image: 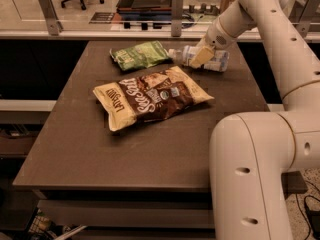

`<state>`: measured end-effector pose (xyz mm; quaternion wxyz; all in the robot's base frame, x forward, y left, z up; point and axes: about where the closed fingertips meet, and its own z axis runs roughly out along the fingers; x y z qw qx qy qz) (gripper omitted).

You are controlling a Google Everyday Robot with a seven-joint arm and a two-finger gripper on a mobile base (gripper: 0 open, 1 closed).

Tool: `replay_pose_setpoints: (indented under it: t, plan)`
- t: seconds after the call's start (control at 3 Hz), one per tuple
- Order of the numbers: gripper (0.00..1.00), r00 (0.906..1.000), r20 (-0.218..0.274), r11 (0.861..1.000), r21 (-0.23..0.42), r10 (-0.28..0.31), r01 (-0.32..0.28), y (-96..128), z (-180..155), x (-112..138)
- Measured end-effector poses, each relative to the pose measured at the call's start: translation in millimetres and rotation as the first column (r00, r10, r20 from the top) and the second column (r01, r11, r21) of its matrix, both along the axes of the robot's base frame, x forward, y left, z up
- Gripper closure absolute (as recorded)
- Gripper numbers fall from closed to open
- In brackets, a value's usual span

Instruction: Knock blue plastic bottle over

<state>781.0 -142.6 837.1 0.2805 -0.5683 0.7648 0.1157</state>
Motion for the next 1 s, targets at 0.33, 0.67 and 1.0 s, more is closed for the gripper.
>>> replay_pose_setpoints:
  t: [0.33, 0.67, 1.0]
  plan:
    - [0.82, 1.0000, -0.002, 1.000, 0.002, 0.002, -0.002, 0.9, 0.9, 0.1]
    - [0.59, 1.0000, -0.004, 1.000, 0.003, 0.003, -0.003, 2.7, -1.4, 1.3]
    - [0.35, 1.0000, -0.004, 1.000, 0.003, 0.003, -0.003, 2.8, -0.1, 1.2]
